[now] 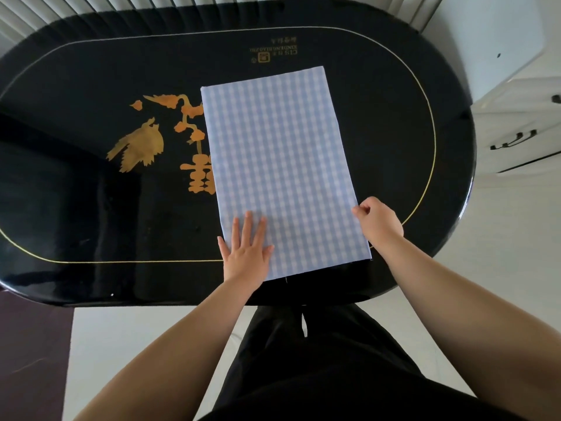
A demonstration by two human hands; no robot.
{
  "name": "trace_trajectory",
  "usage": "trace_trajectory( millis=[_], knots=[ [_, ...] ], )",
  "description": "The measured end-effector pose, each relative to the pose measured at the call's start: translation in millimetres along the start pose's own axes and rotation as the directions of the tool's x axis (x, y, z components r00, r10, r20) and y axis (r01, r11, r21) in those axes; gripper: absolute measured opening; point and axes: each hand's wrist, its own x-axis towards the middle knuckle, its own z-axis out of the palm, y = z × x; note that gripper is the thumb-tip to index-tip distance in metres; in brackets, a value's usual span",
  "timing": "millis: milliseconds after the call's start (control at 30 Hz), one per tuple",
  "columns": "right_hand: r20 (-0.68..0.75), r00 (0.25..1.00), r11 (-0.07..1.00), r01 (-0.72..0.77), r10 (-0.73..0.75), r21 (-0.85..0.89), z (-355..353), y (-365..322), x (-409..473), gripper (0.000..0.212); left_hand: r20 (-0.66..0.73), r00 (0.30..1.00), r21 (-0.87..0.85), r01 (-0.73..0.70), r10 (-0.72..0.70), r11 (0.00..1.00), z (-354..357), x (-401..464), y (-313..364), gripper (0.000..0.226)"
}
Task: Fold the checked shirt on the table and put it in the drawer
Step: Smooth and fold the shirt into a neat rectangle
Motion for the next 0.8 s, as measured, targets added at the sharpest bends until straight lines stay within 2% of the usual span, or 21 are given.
trace_trajectory(
  millis=[133,200,300,367,400,467,633,700,800],
  knots=[
    [-0.050,0.993,0.977,0.092,-0.103,-0.193,1,-4,-3,0.023,-0.003,1.000,0.019,-0.025,0.025,0.999,4,-3,-3,0.064],
    [-0.031,0.985,0.949,0.153,-0.167,-0.275,0,-4,-4,0.021,0.005,0.999,0.019,-0.033,0.033,0.999,5,-3,-6,0.065],
    [-0.027,0.981,0.954,0.181,-0.193,-0.241,0,0,-1,0.021,0.016,0.999,0.024,-0.039,0.039,0.999,3,-1,-8,0.066],
    [-0.146,0.971,0.975,0.167,-0.189,-0.146,-1,8,0,0.019,0.024,0.999,0.047,-0.042,0.041,0.998,1,-1,-8,0.066],
    [-0.207,0.957,0.972,0.175,-0.205,-0.155,-1,14,0,0.019,0.022,0.999,0.064,-0.045,0.044,0.997,0,-1,-8,0.066],
    [-0.236,0.937,0.951,0.201,-0.256,-0.234,0,29,0,0.031,0.004,0.998,0.106,-0.055,0.055,0.993,-3,-2,-7,0.065],
    [-0.143,0.924,0.920,0.318,-0.355,-0.228,2,38,10,0.067,-0.002,0.994,0.165,-0.107,0.109,0.980,-8,2,-8,0.066],
    [-0.085,0.911,0.886,0.365,-0.403,-0.287,-1,39,16,0.074,0.005,0.993,0.163,-0.120,0.121,0.979,-10,4,-11,0.065],
    [0.035,0.864,0.778,0.468,-0.501,-0.418,-5,38,25,0.079,-0.010,0.991,0.138,-0.129,0.132,0.982,-11,6,-12,0.059]
  ],
)
